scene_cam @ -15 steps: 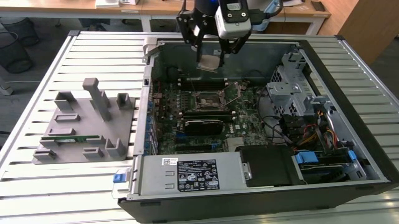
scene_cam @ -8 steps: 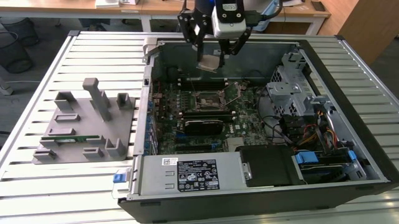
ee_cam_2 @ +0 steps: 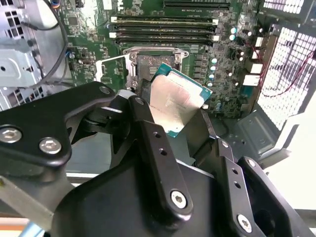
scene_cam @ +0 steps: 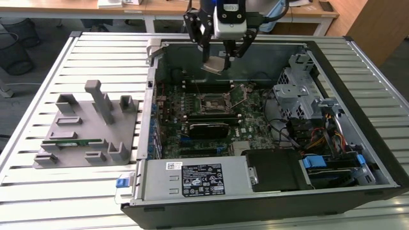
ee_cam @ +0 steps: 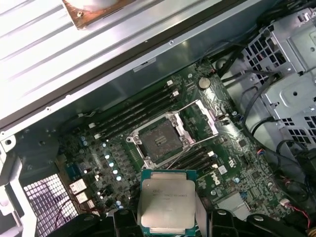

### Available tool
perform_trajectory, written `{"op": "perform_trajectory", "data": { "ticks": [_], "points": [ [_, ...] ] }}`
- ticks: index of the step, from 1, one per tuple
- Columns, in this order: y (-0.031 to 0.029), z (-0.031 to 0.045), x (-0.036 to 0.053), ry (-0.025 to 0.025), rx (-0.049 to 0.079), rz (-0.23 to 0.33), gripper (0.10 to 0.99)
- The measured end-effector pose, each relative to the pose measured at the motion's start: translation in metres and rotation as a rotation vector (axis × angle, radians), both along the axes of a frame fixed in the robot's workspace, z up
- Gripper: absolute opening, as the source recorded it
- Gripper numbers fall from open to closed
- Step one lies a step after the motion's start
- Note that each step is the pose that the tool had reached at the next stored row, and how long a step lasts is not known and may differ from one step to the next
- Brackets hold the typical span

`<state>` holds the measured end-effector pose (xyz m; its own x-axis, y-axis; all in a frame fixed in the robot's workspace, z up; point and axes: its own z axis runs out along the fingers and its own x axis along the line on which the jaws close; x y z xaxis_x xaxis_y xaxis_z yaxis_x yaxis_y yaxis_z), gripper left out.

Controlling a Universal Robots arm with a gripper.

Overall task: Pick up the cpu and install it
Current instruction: 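Place the cpu into insertion slot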

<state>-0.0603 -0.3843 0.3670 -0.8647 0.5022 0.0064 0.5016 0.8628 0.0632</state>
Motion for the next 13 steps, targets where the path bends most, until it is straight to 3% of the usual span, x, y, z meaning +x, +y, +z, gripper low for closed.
{"op": "perform_trajectory", "data": {
  "ticks": [13],
  "points": [
    [0.0024, -0.0016, 0.0002, 0.0000, -0.001, -0.153, 0.525]
  ]
}}
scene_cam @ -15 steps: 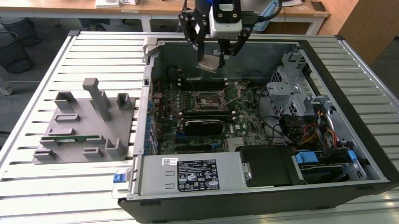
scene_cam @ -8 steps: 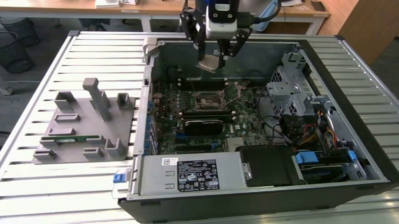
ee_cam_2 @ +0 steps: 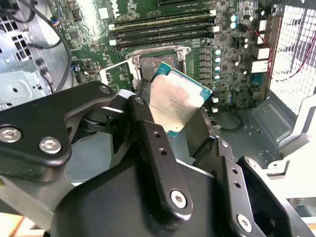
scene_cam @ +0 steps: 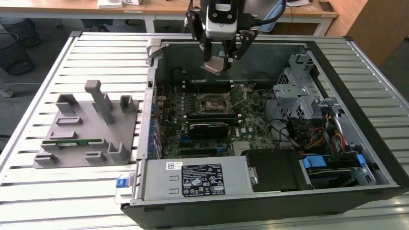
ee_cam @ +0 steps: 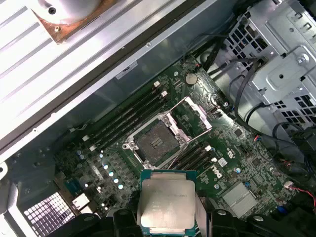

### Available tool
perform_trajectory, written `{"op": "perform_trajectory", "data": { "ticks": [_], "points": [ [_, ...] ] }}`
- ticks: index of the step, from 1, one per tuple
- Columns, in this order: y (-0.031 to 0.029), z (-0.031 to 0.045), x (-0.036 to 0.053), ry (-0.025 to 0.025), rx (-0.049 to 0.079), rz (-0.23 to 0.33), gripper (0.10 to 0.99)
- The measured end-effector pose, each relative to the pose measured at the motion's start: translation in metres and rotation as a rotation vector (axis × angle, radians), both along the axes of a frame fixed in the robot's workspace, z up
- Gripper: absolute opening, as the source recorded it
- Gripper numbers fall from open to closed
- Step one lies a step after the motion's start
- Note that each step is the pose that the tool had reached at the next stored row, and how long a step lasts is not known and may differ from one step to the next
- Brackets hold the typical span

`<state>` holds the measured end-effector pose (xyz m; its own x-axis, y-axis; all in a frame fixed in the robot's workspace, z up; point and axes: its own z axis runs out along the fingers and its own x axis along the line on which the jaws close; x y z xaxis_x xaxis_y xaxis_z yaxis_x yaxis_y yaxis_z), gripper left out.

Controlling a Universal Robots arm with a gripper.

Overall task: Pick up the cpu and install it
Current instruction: 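Place the cpu into insertion slot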

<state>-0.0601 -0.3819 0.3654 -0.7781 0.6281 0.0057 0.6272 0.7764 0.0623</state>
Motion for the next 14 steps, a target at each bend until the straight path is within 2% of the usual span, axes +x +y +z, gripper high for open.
{"op": "perform_trajectory", "data": {
  "ticks": [14],
  "points": [
    [0.0028, -0.0016, 0.0001, 0.0000, -0.001, -0.171, 0.525]
  ]
}}
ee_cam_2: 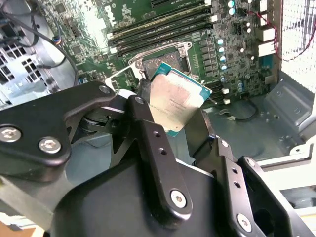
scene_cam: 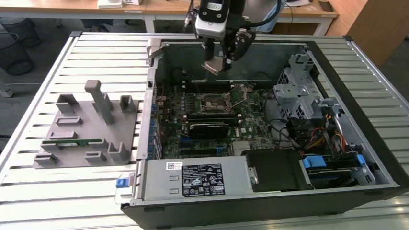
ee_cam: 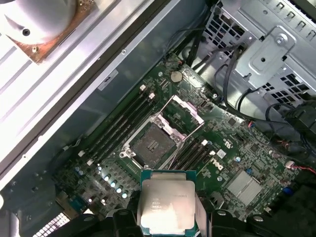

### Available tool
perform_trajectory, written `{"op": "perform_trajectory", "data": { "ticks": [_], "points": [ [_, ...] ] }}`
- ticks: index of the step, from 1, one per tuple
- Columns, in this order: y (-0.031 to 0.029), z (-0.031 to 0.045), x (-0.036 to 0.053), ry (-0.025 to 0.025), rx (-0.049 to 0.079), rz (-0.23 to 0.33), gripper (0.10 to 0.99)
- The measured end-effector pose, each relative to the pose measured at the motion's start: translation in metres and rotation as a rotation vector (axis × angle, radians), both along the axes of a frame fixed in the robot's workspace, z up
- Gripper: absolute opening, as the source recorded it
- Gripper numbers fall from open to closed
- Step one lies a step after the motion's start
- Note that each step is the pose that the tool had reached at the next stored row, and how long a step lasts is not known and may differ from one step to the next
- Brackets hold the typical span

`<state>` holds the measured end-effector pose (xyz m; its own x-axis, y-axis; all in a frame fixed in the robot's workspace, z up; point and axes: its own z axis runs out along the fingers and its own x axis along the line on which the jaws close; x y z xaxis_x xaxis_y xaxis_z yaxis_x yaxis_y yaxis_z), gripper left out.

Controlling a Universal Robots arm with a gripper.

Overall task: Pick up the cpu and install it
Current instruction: 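Place the cpu into insertion slot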

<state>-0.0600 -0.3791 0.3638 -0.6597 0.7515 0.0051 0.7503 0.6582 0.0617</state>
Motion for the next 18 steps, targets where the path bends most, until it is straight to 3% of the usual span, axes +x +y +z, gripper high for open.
{"op": "perform_trajectory", "data": {
  "ticks": [18],
  "points": [
    [0.0037, -0.0040, 0.0000, 0.0001, -0.001, -0.214, 0.525]
  ]
}}
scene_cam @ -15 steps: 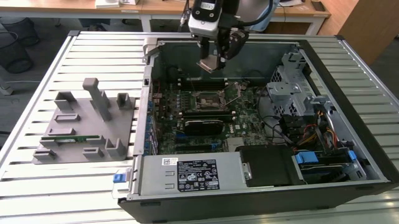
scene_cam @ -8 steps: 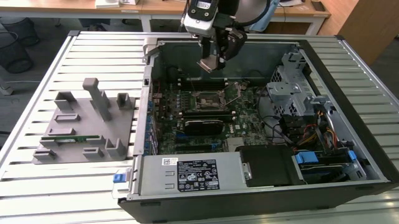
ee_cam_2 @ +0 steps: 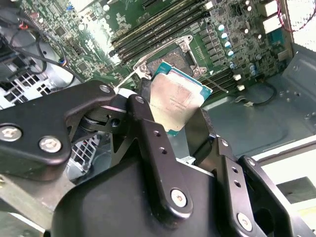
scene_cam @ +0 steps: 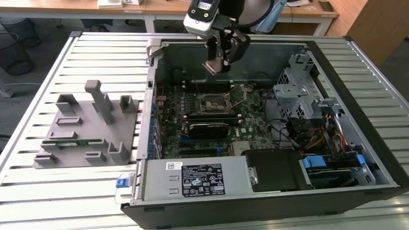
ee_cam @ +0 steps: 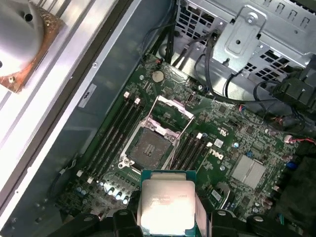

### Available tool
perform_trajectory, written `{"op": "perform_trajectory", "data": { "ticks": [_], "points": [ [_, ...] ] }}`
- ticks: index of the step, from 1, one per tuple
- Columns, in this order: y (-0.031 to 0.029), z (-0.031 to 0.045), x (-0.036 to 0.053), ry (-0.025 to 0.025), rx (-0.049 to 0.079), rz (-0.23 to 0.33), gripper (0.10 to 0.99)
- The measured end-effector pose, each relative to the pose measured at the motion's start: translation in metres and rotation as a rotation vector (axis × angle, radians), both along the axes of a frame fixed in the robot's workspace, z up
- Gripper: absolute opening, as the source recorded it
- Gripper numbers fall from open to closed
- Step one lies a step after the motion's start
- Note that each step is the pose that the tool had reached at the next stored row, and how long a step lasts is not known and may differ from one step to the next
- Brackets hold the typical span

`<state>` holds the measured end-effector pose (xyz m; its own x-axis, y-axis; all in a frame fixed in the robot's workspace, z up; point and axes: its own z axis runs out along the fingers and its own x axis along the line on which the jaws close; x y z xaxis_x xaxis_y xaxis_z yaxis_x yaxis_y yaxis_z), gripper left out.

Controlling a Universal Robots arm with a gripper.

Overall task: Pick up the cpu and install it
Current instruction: 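Place the cpu into insertion slot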

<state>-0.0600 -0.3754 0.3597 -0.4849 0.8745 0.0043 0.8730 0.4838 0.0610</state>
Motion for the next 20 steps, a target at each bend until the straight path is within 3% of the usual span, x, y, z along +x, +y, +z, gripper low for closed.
{"op": "perform_trajectory", "data": {
  "ticks": [20],
  "points": [
    [0.0056, -0.0072, 0.0000, 0.0000, 0.000, -0.219, 0.525]
  ]
}}
